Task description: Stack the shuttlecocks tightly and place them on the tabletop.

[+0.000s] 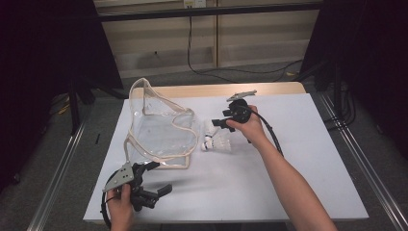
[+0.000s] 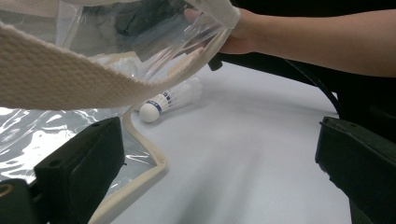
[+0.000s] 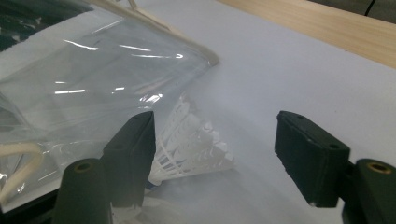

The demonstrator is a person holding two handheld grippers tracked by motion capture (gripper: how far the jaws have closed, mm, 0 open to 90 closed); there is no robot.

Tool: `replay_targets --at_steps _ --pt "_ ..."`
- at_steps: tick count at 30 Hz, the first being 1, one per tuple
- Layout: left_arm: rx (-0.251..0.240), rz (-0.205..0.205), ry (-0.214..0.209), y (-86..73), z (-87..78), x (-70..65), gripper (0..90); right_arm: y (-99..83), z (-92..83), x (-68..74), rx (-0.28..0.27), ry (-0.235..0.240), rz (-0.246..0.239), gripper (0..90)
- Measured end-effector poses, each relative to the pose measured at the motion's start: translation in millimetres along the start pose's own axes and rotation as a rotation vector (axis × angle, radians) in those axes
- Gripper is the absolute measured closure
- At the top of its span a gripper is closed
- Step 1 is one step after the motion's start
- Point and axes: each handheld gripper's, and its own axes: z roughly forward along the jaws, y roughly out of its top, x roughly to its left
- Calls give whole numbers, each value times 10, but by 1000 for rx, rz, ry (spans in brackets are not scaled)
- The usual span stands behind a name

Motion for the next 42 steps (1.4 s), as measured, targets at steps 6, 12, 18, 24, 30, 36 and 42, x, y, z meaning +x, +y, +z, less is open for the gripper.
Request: replay_targets --at_steps 6,12,18,24,30,36,42 --pt "-3 -1 4 -1 -12 7 15 50 49 30 18 7 -19 343" --pt "-4 -2 4 -7 -16 12 15 51 115 73 33 18 -46 398" --pt "3 -2 1 -6 -1 10 15 35 141 72 39 50 -37 486" --pt "4 0 3 -4 -4 12 15 9 171 68 72 58 -47 588" --pt "5 0 0 -6 5 16 15 9 168 100 90 66 -53 796" --pt "7 2 0 -4 3 12 15 41 103 112 71 77 -59 882" --pt "7 1 2 -3 4 11 16 76 -17 70 42 47 -54 898"
